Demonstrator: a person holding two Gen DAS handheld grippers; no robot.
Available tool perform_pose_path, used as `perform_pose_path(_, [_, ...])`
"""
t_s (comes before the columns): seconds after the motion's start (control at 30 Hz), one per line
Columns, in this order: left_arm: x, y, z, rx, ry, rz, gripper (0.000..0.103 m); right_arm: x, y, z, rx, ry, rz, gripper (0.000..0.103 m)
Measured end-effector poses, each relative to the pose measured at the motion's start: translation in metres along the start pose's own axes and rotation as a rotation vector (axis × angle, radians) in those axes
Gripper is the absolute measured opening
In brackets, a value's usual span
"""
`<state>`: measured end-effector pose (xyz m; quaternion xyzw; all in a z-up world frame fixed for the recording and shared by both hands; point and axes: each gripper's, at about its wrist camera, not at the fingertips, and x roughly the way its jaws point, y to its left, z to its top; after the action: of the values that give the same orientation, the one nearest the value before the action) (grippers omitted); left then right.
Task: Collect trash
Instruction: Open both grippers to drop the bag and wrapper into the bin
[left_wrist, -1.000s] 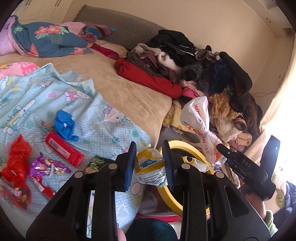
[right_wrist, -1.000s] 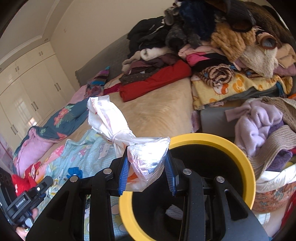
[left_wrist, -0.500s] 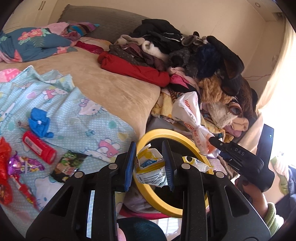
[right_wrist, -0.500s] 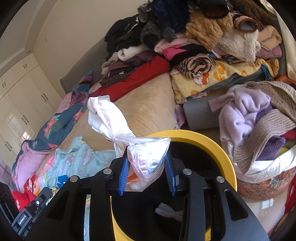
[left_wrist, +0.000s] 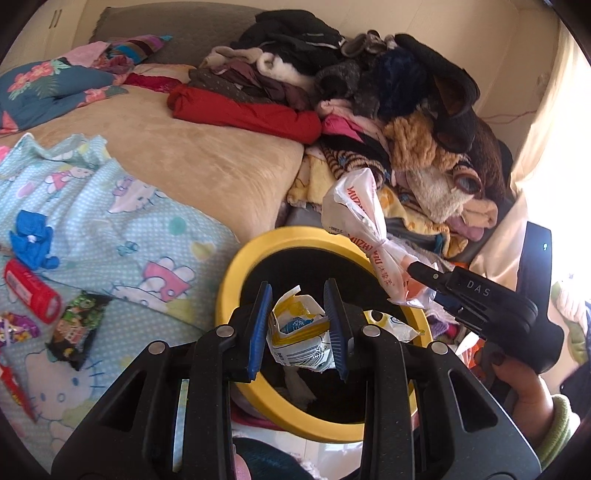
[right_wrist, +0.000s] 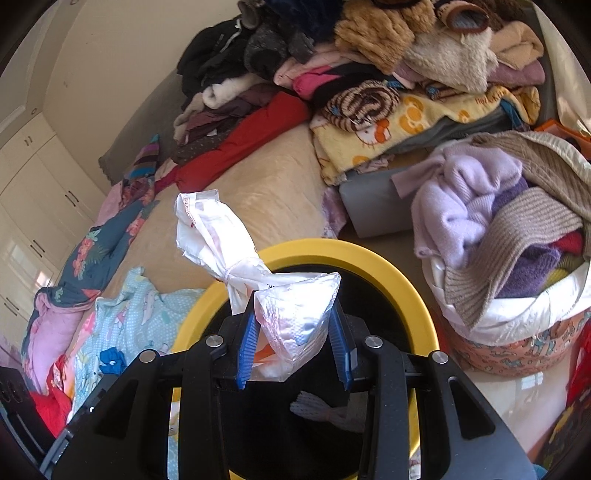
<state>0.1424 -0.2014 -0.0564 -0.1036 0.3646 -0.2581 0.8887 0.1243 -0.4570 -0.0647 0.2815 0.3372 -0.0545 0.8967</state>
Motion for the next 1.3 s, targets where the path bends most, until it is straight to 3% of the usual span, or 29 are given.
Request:
perform_pose_path(0.3, [0.025, -0.002, -0.008, 0.011, 0.045, 0.015, 0.025, 0.009, -0.012, -0.006, 0.013, 0.064, -0.027, 0.037])
perform_pose_path(0.4, [0.030, 0.004, -0.011, -0.016, 0.060, 0.003, 0.028, 0.009, -0.016, -0.005, 0.034, 0.060, -0.025, 0.050])
perform_pose_path(0.43, [0.029, 0.006, -0.012, -0.028, 0.058, 0.000, 0.037, 0.008, -0.016, -0.005, 0.043, 0.055, -0.026, 0.056])
perform_pose_path(0.47, [0.029, 0.007, -0.013, -0.034, 0.056, 0.004, 0.054, 0.008, -0.016, -0.004, 0.045, 0.050, -0.028, 0.058])
perform_pose_path(0.53, [0.025, 0.010, -0.013, -0.045, 0.040, 0.019, 0.078, 0.007, -0.014, -0.003, 0.033, 0.036, -0.040, 0.060])
perform_pose_path(0.57, [0.021, 0.012, -0.013, -0.052, 0.026, 0.011, 0.086, 0.007, -0.013, -0.002, 0.028, 0.029, -0.041, 0.062])
perform_pose_path(0.63, [0.013, 0.015, -0.013, -0.055, -0.003, 0.018, 0.092, 0.005, -0.008, -0.001, 0.019, 0.008, -0.029, 0.064])
perform_pose_path(1.0, [-0.025, 0.029, -0.010, -0.051, -0.086, 0.113, 0.092, -0.008, 0.030, -0.003, -0.116, -0.087, -0.003, 0.073])
perform_pose_path(1.3, [-0.052, 0.044, -0.008, -0.069, -0.139, 0.157, 0.092, -0.008, 0.055, -0.011, -0.181, -0.091, 0.024, 0.075])
